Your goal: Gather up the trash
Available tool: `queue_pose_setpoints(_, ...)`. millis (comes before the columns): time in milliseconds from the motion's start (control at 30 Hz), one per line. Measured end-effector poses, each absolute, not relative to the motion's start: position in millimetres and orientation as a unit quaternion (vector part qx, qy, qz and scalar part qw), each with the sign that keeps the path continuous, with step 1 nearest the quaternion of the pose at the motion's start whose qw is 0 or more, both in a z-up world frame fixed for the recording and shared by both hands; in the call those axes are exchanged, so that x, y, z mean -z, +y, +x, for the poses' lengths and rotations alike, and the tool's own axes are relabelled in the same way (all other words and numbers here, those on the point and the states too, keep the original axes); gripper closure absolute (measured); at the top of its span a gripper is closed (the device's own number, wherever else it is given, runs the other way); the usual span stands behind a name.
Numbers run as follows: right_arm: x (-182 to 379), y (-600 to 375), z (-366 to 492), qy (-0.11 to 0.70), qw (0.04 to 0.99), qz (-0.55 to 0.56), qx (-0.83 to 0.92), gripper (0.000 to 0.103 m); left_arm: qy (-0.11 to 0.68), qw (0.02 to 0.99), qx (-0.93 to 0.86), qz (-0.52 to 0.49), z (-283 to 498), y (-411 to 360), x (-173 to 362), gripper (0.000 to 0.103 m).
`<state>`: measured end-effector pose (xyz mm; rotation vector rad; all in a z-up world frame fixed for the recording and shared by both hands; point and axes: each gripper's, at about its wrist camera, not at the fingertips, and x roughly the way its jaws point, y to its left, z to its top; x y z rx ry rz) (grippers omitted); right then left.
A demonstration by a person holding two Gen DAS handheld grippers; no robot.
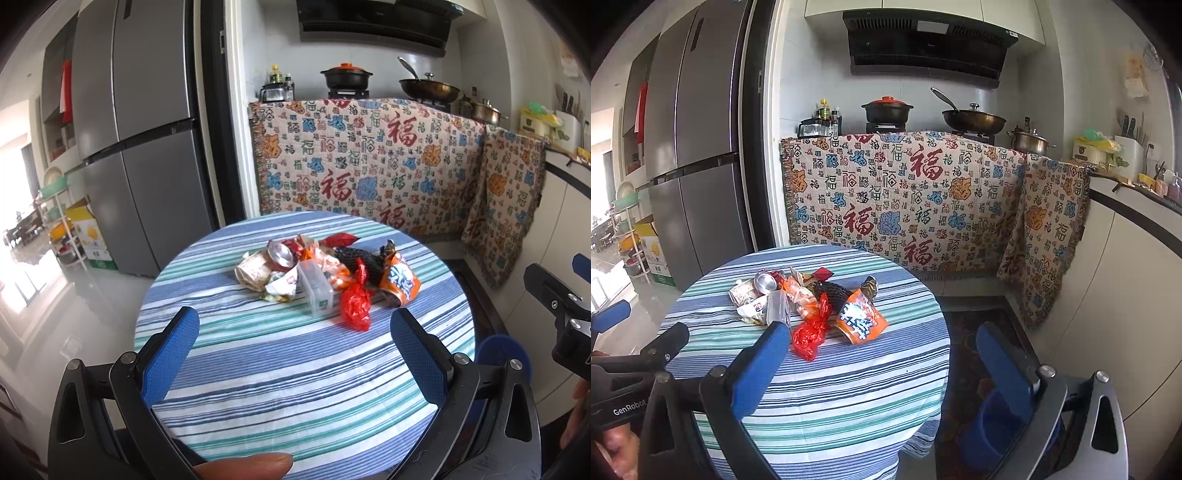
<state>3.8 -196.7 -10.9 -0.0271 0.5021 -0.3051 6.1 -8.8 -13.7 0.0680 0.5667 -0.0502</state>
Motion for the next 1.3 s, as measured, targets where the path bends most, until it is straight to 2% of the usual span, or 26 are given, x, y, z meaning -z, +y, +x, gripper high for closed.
queue_pose_setpoints(1300, 15.6, -201.0, 1.5, 0.255, 0.956, -0.016, 0.146, 0.0, 0.284, 0.958, 0.024, 0.032, 12.2, -3.4, 20.9, 0.0)
